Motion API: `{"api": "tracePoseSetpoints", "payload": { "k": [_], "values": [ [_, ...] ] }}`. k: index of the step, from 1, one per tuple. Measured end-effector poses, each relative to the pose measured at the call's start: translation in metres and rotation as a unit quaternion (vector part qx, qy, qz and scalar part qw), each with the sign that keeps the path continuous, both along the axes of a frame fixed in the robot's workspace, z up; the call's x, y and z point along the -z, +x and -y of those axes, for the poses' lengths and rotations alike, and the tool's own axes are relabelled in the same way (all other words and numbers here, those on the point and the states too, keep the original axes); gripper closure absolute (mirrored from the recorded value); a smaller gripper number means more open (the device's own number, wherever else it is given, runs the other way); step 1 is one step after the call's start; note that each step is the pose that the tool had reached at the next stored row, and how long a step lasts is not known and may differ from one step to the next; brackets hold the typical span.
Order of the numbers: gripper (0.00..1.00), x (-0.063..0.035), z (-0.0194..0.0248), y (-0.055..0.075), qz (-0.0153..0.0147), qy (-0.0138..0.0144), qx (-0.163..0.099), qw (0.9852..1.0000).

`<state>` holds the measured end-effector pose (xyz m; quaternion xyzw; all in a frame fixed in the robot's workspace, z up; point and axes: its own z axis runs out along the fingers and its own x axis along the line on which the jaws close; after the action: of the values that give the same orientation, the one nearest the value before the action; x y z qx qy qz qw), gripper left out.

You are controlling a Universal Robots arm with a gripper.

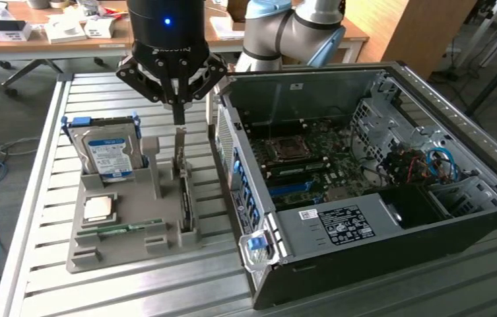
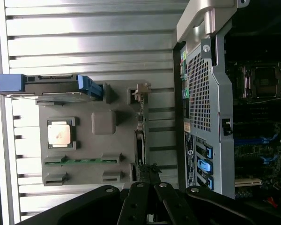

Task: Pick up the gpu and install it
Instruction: 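Reach for the gpu, then pick up the gpu and move the gpu toward the slot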

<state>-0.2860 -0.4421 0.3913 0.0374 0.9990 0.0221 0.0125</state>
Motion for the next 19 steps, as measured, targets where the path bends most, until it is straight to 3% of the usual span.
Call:
{"api": "tracePoseSetpoints", "payload": {
  "k": [19],
  "values": [
    [0.89,0.0,0.0,0.0,0.0,0.0,0.0,1.0]
  ]
}}
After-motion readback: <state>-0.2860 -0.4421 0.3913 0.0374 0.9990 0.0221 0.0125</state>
